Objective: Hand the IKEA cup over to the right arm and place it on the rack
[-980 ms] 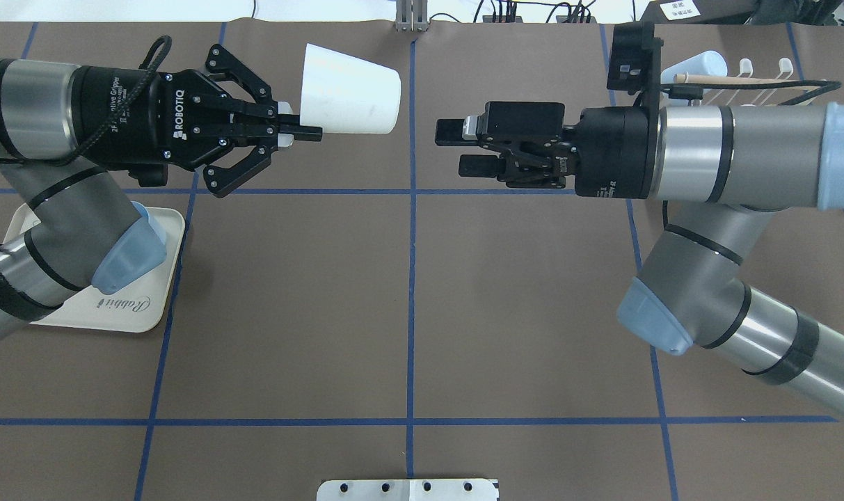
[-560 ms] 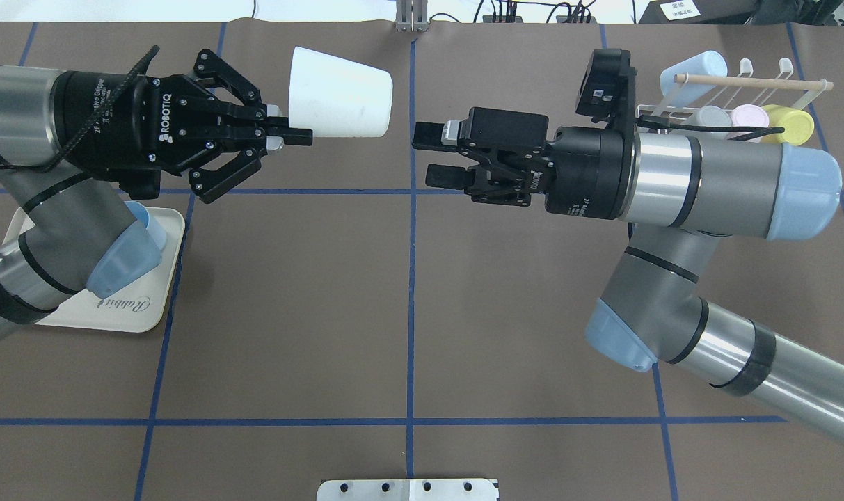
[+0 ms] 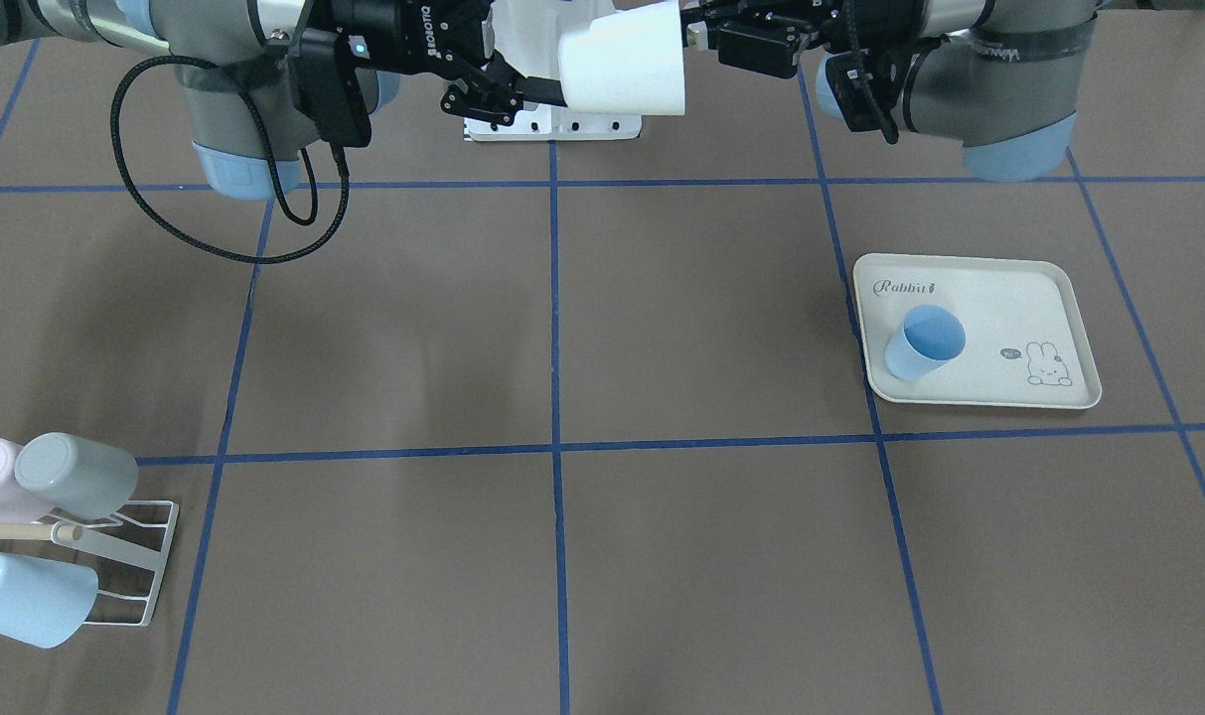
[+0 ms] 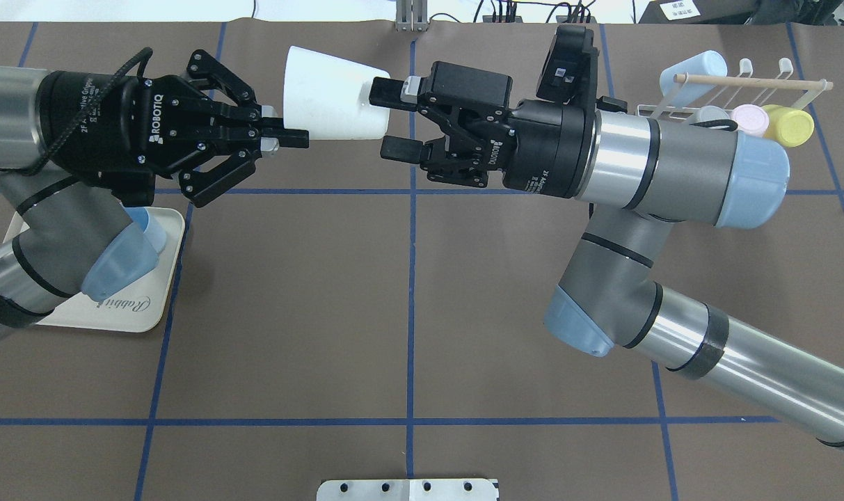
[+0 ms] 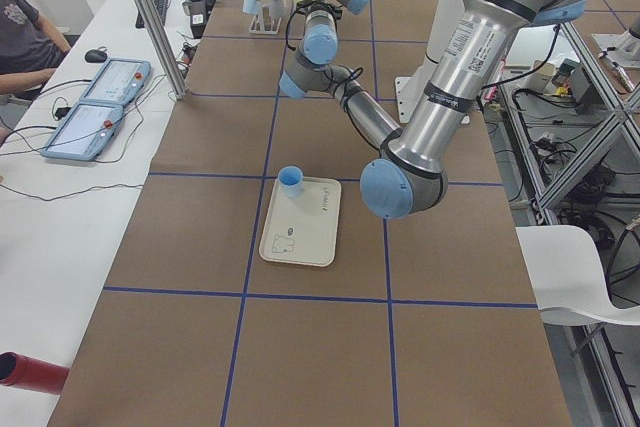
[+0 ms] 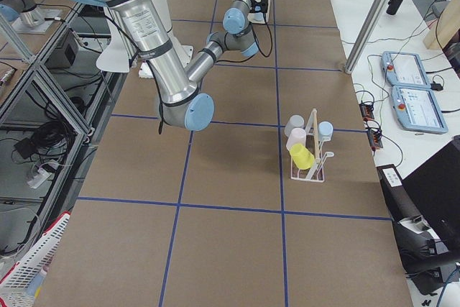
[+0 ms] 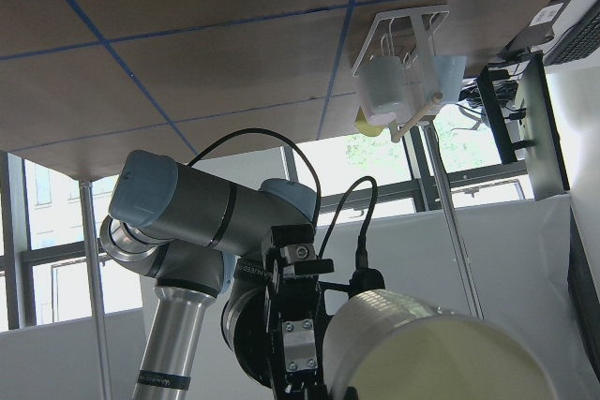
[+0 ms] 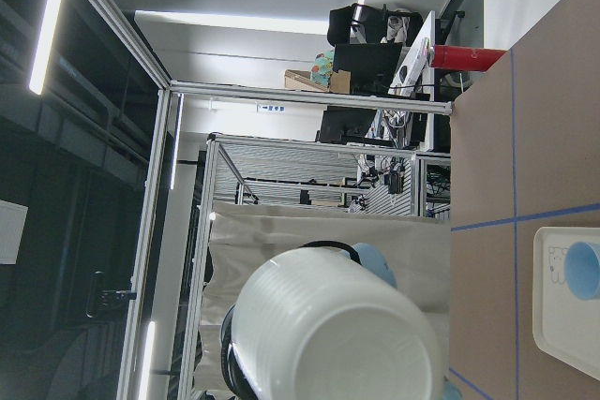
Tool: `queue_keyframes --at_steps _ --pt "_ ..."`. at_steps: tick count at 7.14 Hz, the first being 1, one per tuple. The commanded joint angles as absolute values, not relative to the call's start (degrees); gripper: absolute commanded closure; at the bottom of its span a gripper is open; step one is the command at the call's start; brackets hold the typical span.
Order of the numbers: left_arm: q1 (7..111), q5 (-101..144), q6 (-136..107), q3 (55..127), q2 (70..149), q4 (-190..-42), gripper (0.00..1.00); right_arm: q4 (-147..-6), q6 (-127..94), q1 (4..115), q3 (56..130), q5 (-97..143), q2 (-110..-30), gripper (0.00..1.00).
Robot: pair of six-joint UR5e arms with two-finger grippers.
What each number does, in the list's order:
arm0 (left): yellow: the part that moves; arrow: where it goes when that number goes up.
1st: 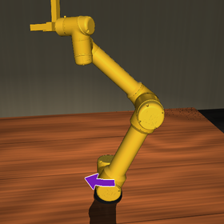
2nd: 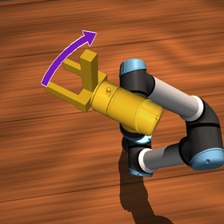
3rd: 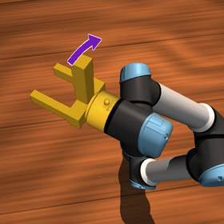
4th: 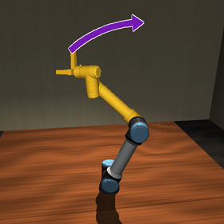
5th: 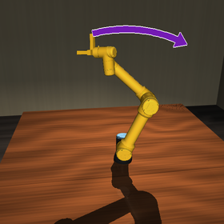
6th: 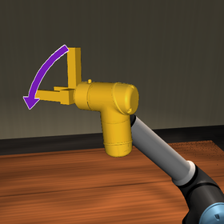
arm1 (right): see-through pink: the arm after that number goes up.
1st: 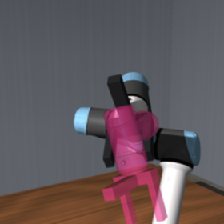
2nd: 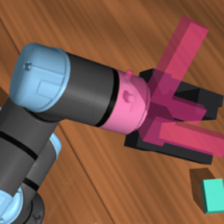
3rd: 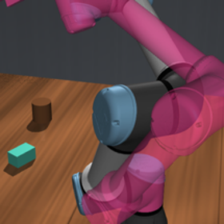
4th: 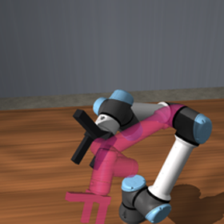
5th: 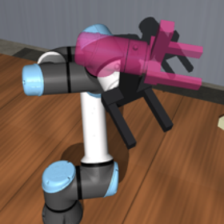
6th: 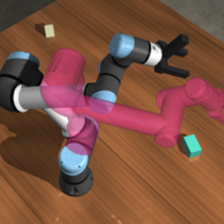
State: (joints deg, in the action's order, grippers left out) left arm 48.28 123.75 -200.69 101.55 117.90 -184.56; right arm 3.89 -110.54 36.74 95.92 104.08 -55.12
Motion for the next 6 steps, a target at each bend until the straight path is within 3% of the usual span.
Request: queue_keyframes --at_steps 1,6 --pt "48.3 123.8 -201.9 102.2 117.8 -184.6 1.00 5.0 -110.9 36.7 94.5 103.4 -54.2 0.06" --pt "47.6 123.7 -201.8 102.4 117.8 -184.5 1.00 6.2 -111.3 36.7 93.9 103.3 -53.4 0.06"
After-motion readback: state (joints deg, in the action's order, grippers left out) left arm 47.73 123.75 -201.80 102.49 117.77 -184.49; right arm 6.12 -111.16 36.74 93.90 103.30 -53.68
